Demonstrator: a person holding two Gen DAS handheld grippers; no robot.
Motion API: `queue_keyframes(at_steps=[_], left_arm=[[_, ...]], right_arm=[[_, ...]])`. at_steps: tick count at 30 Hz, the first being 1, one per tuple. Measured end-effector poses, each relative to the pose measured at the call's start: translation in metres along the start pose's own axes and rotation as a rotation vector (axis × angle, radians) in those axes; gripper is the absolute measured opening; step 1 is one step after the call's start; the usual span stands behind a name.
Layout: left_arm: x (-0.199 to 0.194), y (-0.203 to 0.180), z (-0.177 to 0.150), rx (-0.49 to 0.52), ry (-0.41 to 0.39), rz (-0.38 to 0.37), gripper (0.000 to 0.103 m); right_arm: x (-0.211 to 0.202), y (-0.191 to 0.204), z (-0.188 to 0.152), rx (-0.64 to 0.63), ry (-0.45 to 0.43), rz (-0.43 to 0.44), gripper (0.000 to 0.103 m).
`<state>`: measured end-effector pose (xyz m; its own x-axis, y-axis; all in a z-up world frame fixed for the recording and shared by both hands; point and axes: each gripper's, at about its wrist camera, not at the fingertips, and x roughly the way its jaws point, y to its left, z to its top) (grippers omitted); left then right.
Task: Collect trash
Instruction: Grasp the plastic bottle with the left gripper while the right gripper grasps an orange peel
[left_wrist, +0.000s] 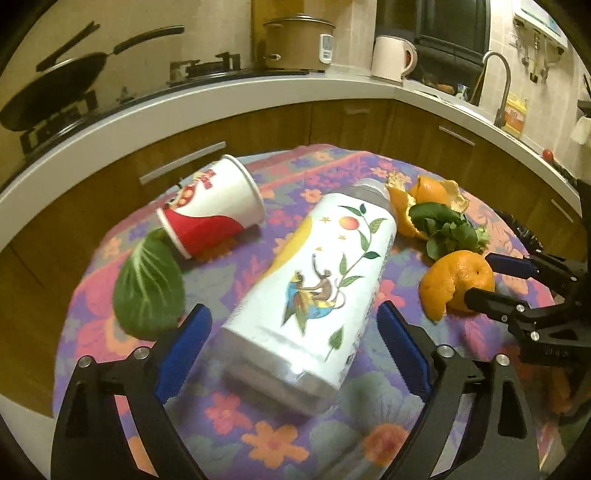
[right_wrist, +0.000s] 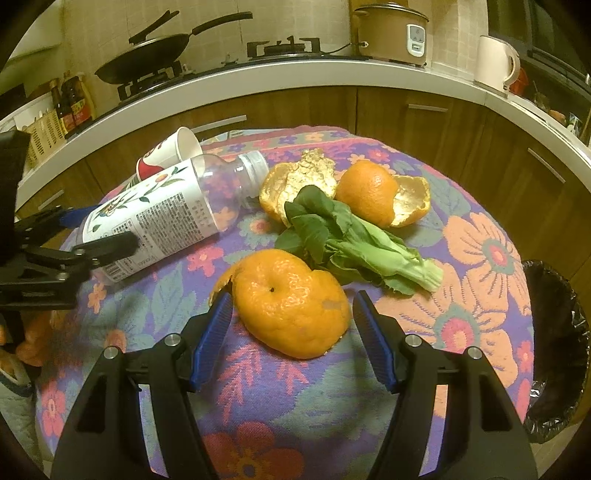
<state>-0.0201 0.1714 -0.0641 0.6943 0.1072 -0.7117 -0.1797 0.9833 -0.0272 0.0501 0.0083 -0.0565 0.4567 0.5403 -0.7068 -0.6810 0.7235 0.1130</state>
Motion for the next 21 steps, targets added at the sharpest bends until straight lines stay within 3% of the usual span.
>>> queue_keyframes(at_steps=[4,9,12,21], left_arm=[[0.001,-0.005,0.002,0.001,-0.013,0.008,0.078],[-0.007,-0.009,-0.006,-0.009,-0.032,0.008,0.071],[-0.014,-0.013,-0.011,-0.025,-0.049,0.009,0.067],[-0.049,-0.018,-0.019,-0.077,-0.135,0.016,0.063]], right_arm=[[0.004,0.000,0.001,0.001,0.016,-0.007,0.062],[0.005,0.008,-0.001,-0.030,0.024,-0.021,0.036],[-0.002,0.012,-0.004,-0.056,-0.007,-0.007,0.027],[-0.034,0.013,-0.014,-0.053,-0.066,0.060,0.023]])
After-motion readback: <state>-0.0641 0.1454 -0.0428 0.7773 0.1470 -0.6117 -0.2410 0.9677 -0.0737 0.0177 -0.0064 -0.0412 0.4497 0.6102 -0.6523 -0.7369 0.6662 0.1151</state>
